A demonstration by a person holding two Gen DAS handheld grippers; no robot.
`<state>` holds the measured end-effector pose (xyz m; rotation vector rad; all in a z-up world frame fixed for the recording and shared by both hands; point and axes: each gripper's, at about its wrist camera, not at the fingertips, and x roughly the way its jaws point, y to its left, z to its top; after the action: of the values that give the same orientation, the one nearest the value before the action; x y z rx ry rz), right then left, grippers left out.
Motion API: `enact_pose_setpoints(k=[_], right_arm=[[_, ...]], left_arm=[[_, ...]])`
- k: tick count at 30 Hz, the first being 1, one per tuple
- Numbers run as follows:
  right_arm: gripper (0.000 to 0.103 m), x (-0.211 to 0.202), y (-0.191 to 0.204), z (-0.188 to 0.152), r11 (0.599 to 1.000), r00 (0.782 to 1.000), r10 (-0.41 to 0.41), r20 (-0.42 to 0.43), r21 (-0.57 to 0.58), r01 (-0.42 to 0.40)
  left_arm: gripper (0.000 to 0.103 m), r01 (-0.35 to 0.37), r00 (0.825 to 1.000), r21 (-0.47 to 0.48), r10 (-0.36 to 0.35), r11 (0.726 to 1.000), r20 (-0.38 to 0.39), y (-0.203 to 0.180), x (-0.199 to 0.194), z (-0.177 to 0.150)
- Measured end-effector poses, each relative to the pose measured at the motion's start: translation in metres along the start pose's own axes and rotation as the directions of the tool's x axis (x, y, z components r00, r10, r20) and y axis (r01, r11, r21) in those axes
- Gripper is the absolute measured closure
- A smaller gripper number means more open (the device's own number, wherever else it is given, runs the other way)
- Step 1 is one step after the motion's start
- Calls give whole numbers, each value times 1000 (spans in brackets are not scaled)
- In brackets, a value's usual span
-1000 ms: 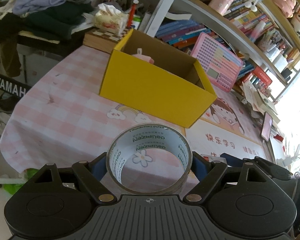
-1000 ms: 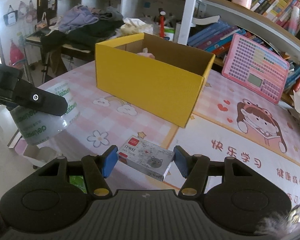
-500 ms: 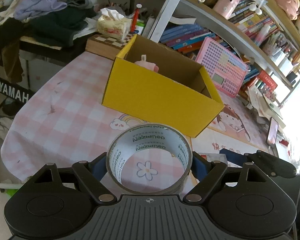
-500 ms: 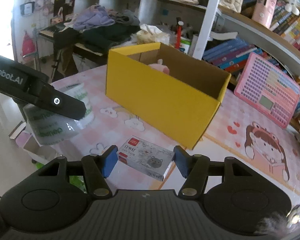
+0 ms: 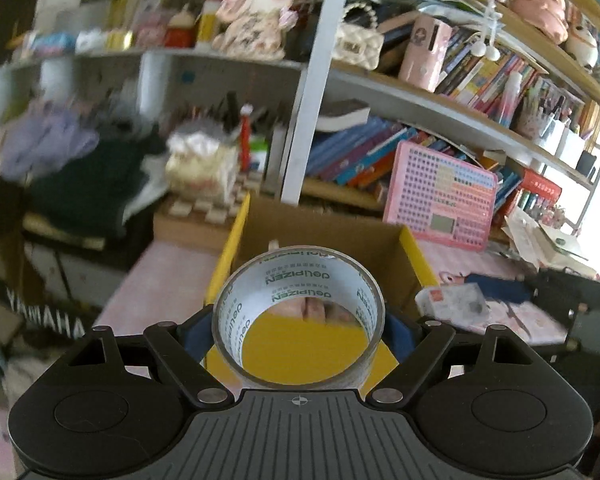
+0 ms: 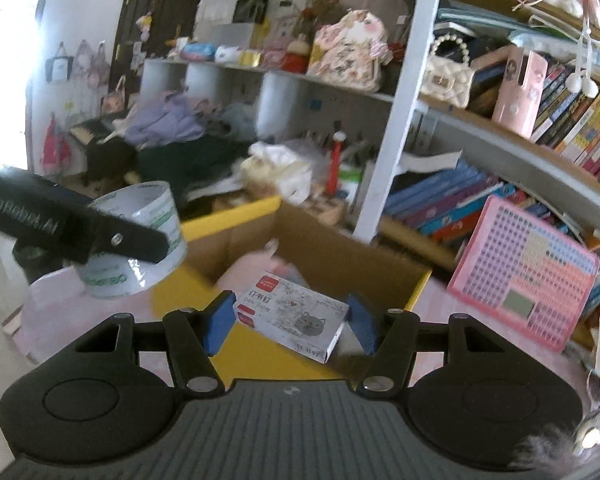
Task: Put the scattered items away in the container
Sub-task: 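Lower both held items into the yellow box and open both tools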
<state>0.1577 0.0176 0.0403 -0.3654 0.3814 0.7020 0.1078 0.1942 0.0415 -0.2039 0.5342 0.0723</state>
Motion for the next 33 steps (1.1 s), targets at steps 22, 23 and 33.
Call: enact_pose_setpoints(k=[22, 23, 33], right_arm=[[44, 220, -121, 25, 683, 875, 354, -329, 730, -2], [44, 224, -121, 23, 683, 871, 355, -338, 731, 5], [31, 238, -120, 23, 702, 859, 364, -360, 712, 0]], left_arm=[[17, 36, 967, 310, 46, 950, -252, -55, 155, 18], [17, 38, 964, 318, 49, 947, -261, -58, 159, 17], [11, 40, 964, 394, 68, 918, -257, -70, 168, 18]])
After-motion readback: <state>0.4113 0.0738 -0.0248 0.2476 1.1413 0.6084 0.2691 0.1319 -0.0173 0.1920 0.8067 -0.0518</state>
